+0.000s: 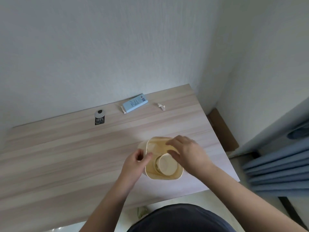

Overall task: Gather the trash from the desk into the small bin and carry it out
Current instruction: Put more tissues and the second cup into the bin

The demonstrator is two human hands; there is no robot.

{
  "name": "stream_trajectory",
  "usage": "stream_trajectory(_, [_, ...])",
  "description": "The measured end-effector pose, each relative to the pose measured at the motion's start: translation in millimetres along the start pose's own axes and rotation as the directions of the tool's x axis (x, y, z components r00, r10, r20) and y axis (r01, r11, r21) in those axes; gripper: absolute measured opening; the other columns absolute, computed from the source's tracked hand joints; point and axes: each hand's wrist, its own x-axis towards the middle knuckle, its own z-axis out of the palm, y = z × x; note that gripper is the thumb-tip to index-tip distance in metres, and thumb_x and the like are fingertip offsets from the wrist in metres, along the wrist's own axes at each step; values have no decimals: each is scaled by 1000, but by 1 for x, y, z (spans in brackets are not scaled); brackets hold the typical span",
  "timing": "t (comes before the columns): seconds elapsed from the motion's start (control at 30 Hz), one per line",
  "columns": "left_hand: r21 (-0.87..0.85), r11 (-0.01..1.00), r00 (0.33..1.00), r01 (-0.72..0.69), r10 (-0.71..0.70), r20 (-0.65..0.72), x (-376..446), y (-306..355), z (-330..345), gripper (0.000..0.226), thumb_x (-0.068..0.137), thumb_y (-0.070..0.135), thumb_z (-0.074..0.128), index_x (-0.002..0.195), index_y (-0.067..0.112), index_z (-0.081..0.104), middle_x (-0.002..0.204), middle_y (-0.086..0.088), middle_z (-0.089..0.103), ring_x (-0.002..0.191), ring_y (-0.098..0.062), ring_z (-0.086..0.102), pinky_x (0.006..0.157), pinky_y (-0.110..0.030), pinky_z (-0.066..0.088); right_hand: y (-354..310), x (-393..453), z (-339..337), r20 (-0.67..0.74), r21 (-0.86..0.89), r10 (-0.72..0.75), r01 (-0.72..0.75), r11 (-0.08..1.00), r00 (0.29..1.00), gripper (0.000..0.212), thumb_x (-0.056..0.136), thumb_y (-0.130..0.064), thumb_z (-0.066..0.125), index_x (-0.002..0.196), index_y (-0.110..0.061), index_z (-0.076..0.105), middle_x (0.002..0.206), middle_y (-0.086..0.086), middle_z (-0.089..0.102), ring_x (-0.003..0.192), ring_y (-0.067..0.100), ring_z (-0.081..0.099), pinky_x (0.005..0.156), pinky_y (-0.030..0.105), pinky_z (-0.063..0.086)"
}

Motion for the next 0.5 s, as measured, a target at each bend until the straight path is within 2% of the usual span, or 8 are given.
stream_trajectory(0.07, [-16, 1000, 1000, 22, -22, -12, -3, -3, -1, 59, 68, 60, 64, 76, 3, 51, 65, 5, 48, 59, -12, 45, 63, -32, 36, 17, -4, -7, -160, 104, 37, -20, 994, 987, 17, 88, -14, 67, 104, -9, 71, 95, 10, 69, 85, 30, 65, 74, 39, 52])
stream_trajectory(0.17, [-50, 998, 998, 48, -50, -41, -8, -7, -1, 63, 67, 60, 65, 79, -1, 53, 68, 0, 51, 64, -15, 48, 65, -35, 37, 57, -2, -7, -185, 217, 179, -138, 966, 966, 13, 91, -10, 63, 103, -9, 70, 91, 8, 68, 71, 18, 61, 67, 31, 51])
stream_trajectory(0.2, [-58, 997, 997, 57, -60, -51, -10, -9, -2, 64, 67, 60, 66, 79, -1, 53, 68, -1, 52, 64, -16, 49, 65, -36, 37, 73, -1, -3, -147, 223, 241, -205, 953, 959, 16, 93, -13, 60, 106, -10, 68, 95, 9, 67, 73, 17, 60, 68, 31, 51])
stream_trajectory(0.27, [-69, 995, 995, 73, -77, -62, -12, -12, -2, 58, 67, 60, 67, 74, 4, 53, 67, 0, 52, 64, -16, 50, 64, -36, 37, 102, -1, 16, 26, 155, 368, -367, 917, 930, 26, 96, -22, 55, 120, -14, 60, 113, 11, 62, 86, 21, 60, 75, 32, 49])
stream_trajectory(0.37, [-76, 994, 995, 84, -88, -53, -16, -15, -2, 54, 67, 60, 68, 73, 8, 54, 67, 2, 53, 63, -15, 51, 64, -35, 39, 125, -13, 57, 310, -58, 511, -520, 852, 802, 52, 96, -35, 53, 144, -22, 36, 141, 17, 32, 118, 35, 49, 94, 39, 45])
stream_trajectory(0.43, [-80, 993, 995, 82, -86, -48, -20, -18, -2, 61, 67, 60, 68, 79, 1, 55, 68, 1, 55, 64, -16, 52, 63, -34, 40, 128, -23, 84, 373, -128, 560, -556, 821, 740, 61, 94, -42, 53, 147, -26, 28, 144, 17, 22, 123, 39, 40, 97, 42, 45])
stream_trajectory(0.5, [-88, 992, 995, 90, -94, -40, -21, -22, -5, 59, 68, 58, 69, 78, 2, 54, 66, 2, 54, 62, -14, 50, 62, -31, 39, 126, -30, 108, 392, -150, 592, -586, 796, 704, 67, 89, -48, 57, 145, -28, 28, 141, 13, 22, 120, 36, 40, 94, 40, 48])
